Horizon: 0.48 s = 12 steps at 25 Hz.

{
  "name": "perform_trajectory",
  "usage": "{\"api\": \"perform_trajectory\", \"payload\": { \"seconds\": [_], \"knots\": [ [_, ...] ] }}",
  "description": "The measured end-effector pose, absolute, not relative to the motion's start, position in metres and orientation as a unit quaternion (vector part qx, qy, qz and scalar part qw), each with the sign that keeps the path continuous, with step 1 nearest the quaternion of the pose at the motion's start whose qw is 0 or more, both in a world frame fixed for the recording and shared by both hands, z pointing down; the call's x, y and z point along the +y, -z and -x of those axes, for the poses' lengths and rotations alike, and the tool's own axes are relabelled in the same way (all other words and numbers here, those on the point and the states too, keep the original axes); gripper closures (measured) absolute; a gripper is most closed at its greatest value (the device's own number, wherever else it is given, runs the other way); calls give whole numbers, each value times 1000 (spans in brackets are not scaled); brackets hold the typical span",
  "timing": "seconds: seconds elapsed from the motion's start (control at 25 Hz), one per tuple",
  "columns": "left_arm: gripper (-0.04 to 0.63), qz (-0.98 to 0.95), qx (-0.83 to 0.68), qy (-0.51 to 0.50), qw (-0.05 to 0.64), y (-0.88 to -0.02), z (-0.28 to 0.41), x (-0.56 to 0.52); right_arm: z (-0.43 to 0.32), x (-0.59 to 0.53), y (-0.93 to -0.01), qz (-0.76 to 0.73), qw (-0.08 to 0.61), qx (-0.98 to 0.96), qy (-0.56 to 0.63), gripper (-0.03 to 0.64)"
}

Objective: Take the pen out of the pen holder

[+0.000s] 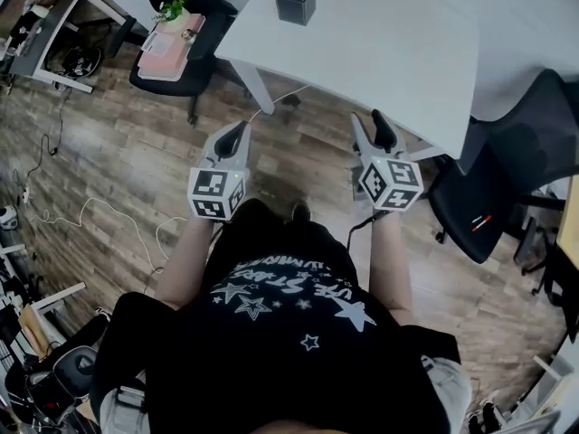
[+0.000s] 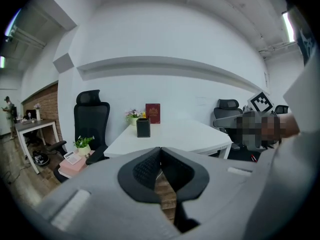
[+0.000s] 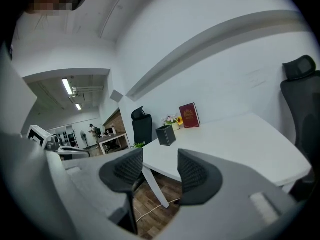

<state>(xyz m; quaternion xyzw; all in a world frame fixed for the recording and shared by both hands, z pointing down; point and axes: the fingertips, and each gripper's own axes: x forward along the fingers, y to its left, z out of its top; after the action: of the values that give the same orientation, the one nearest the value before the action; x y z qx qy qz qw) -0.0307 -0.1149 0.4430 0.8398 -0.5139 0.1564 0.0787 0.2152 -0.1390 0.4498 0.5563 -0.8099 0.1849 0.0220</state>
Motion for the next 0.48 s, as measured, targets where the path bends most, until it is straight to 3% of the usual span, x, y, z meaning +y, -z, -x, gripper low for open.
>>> {"api": "perform_trajectory", "payload": {
  "seconds": [0.48],
  "knots": [
    [584,-834,-529,-127,93,-452,61,-196,-176,-227,-442,-541,42,-824,-165,397]
  ]
}}
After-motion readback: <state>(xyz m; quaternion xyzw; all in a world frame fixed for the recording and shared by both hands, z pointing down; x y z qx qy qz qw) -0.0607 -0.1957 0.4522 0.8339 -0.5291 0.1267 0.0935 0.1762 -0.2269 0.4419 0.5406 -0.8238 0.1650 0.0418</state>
